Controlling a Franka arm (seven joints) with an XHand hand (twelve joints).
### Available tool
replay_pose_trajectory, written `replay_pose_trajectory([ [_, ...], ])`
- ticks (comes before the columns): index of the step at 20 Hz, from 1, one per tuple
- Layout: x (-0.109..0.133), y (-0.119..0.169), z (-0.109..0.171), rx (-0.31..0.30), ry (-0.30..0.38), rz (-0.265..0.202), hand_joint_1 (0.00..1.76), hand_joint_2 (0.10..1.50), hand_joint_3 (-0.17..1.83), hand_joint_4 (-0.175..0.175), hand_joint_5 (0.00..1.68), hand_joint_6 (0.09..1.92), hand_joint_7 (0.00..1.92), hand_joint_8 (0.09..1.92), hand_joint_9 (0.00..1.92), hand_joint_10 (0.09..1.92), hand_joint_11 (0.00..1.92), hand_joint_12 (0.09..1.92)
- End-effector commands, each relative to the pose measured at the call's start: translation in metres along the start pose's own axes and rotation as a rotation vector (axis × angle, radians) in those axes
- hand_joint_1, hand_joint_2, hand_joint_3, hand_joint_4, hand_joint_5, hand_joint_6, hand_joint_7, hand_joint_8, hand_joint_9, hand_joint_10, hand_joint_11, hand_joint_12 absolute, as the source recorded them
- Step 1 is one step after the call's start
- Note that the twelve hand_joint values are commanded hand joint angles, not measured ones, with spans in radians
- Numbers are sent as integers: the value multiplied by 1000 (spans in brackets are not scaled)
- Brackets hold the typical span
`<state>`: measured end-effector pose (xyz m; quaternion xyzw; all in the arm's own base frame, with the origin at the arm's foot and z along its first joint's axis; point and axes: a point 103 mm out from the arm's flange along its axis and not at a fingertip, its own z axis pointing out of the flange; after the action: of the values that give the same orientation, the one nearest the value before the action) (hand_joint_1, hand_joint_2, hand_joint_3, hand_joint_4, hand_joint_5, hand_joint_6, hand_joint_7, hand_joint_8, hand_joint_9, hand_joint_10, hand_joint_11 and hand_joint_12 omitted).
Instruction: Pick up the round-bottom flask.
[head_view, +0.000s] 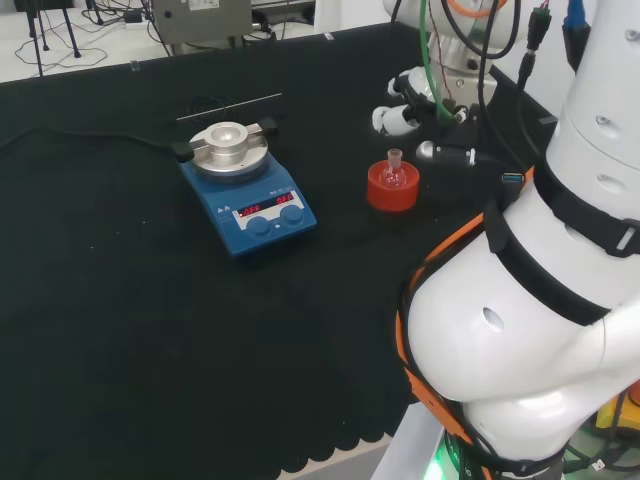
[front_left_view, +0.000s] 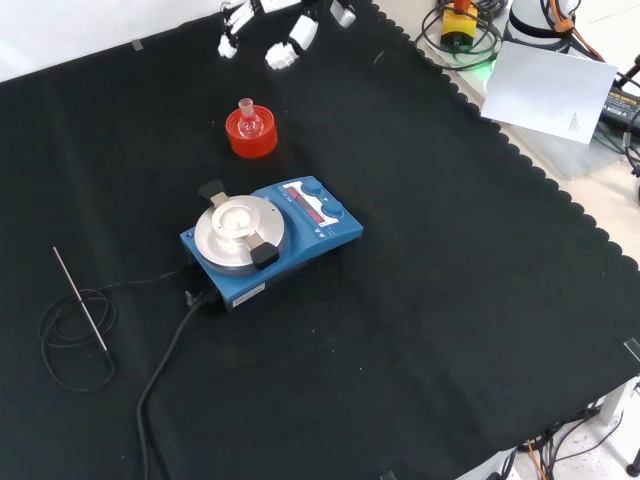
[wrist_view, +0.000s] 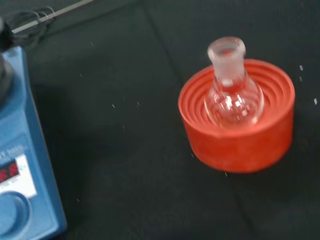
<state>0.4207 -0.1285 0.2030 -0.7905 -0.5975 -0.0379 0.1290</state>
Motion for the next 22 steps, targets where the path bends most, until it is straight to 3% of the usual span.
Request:
replay_pose_trajectory([
  [1, -14, 17, 27, -5, 75, 38, 704, 836, 583, -77, 390, 98, 190, 730, 339, 762, 0, 1350],
  [9, -29, 21, 54, 27, 147, 91, 721, 773, 578, -73, 420, 100, 187, 732, 345, 765, 0, 1349],
  [22, -30, 30, 82, 70, 145, 88, 725, 741, 582, -72, 438, 100, 192, 734, 353, 764, 0, 1352],
])
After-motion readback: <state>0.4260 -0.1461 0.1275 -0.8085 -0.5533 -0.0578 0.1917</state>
